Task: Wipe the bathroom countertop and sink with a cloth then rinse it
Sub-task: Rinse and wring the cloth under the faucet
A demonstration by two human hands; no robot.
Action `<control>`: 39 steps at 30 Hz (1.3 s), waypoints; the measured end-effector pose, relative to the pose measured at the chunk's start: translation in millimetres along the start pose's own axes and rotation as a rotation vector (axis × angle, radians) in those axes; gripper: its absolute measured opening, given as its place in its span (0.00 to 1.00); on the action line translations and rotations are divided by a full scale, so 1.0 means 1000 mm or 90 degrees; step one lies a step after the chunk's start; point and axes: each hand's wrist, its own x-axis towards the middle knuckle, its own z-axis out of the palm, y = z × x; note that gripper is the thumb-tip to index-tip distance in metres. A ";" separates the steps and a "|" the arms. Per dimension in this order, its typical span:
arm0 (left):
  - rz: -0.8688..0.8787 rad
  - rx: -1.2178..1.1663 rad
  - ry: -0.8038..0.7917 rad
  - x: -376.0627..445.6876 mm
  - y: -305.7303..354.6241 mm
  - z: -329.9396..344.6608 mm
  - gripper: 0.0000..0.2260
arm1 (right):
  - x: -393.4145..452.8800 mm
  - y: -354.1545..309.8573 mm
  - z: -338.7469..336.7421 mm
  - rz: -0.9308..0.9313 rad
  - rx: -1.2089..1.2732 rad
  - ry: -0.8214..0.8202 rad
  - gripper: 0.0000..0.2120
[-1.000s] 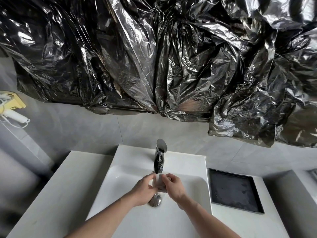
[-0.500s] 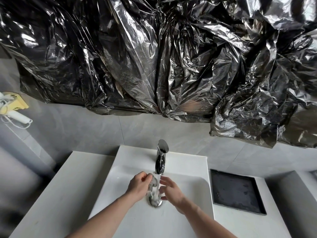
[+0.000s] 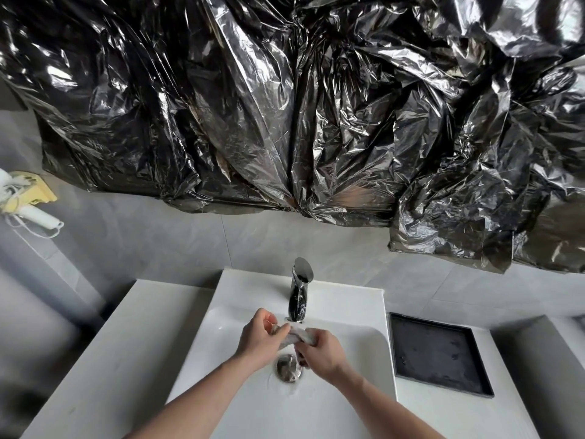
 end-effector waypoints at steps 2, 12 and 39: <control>-0.033 0.044 -0.005 0.001 -0.001 0.001 0.12 | -0.003 -0.006 -0.004 -0.009 0.014 0.004 0.11; 0.077 0.031 -0.180 -0.007 -0.004 0.007 0.12 | 0.002 -0.011 -0.015 -0.032 0.067 -0.030 0.12; -0.002 0.007 -0.140 0.001 -0.001 0.005 0.18 | 0.021 0.000 -0.013 0.014 0.080 0.018 0.15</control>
